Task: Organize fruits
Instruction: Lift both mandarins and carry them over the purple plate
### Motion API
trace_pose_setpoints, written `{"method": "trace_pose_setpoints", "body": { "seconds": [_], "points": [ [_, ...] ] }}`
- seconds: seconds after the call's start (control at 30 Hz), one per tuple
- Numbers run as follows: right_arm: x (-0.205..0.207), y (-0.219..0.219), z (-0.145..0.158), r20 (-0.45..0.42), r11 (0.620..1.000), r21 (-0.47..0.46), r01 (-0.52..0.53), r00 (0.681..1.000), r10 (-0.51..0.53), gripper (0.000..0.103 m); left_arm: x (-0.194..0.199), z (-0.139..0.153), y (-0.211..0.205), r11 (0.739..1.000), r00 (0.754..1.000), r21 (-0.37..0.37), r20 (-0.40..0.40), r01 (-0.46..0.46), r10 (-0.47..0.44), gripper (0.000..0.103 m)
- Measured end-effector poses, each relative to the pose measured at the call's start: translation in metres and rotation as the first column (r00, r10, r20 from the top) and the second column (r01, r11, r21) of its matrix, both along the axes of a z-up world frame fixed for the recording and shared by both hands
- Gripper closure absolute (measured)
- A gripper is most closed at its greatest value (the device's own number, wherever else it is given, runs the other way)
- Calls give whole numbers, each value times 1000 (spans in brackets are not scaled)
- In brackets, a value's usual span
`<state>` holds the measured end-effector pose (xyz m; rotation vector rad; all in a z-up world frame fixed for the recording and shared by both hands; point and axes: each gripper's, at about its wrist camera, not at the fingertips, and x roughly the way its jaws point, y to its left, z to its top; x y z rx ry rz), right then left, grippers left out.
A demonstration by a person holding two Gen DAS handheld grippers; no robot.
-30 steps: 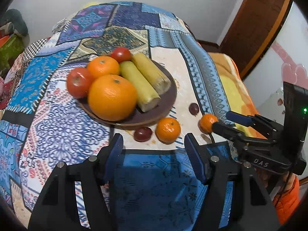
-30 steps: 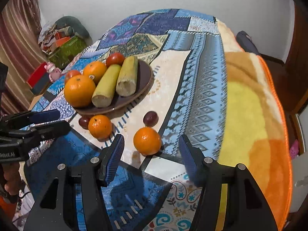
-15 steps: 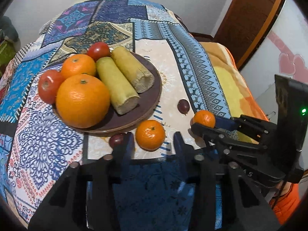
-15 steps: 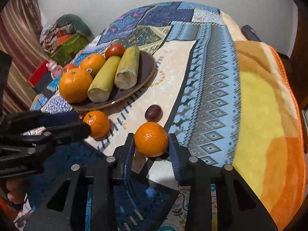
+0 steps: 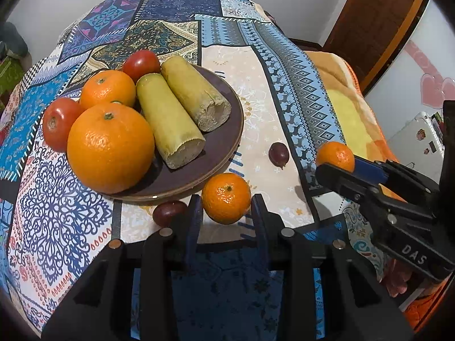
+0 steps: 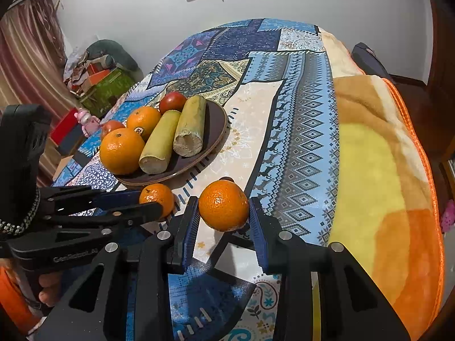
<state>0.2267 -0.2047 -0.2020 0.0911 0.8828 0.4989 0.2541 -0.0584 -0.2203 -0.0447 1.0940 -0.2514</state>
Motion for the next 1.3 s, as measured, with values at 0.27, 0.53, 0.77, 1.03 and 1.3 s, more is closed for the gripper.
{"method": "trace_pose_setpoints", "body": {
  "seconds": [0.27,0.53,0.77,1.03,1.3],
  "points": [
    [-1,0,1,0,1000,4,-6,1000,6,71,6,-4,-10,999,1000,48,-4,23,-23,66],
    [0,1,2,1,1000,-5,-9,1000,9,71,12,-8,-9,999,999,20,-18,29,-29,65],
    [2,3,10,19,1000,-16,-8,1000,8,71,0,12,1,1000,999,-4,40,24,-24,65],
    [12,19,27,71,999,-24,-30,997,32,71,-1,46,32,999,992,-42,119,-33,38,65],
    [30,52,41,118,997,-29,-74,990,77,71,13,71,59,996,979,-32,184,-86,90,65]
  ]
}}
